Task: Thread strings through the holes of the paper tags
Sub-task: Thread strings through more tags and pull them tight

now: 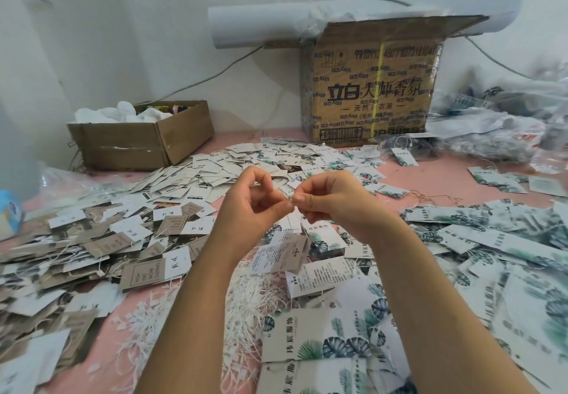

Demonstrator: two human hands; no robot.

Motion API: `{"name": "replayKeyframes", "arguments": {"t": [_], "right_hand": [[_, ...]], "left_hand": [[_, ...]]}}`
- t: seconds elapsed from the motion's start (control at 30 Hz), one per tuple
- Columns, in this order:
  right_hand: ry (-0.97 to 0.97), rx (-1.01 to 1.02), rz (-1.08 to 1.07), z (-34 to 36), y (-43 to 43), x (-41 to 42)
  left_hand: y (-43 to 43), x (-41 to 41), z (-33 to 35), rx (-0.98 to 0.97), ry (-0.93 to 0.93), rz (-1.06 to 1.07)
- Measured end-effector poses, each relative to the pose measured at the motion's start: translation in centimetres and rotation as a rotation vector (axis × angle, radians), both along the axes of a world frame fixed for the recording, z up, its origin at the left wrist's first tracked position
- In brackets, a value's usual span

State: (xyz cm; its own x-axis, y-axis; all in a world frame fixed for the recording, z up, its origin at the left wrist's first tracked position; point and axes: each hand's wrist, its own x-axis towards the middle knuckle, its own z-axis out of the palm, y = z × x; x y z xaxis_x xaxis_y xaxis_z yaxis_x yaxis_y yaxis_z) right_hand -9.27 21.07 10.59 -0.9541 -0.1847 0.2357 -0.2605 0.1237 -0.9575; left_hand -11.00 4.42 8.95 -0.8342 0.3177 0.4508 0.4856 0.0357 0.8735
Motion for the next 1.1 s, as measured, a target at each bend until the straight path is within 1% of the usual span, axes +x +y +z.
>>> {"name": "replayKeyframes", "arguments": {"t": [0.13, 0.33, 0.5, 0.6, 0.67, 0.77, 0.87, 0.93, 1.0, 1.1], "right_hand": [[-0.012, -0.052, 0.055, -0.1, -0.2, -0.1], [0.008, -0.028, 0.047, -0.2, -0.3, -0.1], [0.003, -0.045, 0.069, -0.1, -0.9, 0.0], [0.036, -0.064, 0.069, 0.0, -1.4, 0.1], [0.071, -0.116, 0.044, 0.1, -1.7, 0.1], [0.098, -0.252, -0.021, 0.0, -1.8, -0.1], [0.128, -0.369, -0.108, 0.0, -1.5, -0.4], [0.174, -0.433, -0.137, 0.0, -1.4, -0.5], [0.220, -0.474, -0.162, 0.0, -1.3, -0.5], [0.254, -0.476, -0.214, 0.0, -1.1, -0.6]], "left_hand": [[-0.3, -0.3, -0.2, 0.011, 0.000, 0.004], [-0.1, -0.6, -0.5, -0.021, 0.016, 0.027], [-0.1, -0.8, -0.5, 0.020, -0.014, 0.073], [0.1, -0.7, -0.6, -0.028, -0.016, 0.103], [0.2, -0.6, -0.6, -0.067, -0.004, 0.057], [0.1, -0.5, -0.8, -0.140, -0.007, -0.041], [-0.3, -0.7, -1.0, -0.297, -0.092, -0.077], [-0.4, -0.7, -1.2, -0.395, -0.117, -0.095], [-0.3, -0.7, -1.6, -0.408, -0.098, -0.074], [-0.4, -0.9, -1.8, -0.325, -0.062, -0.025]]}}
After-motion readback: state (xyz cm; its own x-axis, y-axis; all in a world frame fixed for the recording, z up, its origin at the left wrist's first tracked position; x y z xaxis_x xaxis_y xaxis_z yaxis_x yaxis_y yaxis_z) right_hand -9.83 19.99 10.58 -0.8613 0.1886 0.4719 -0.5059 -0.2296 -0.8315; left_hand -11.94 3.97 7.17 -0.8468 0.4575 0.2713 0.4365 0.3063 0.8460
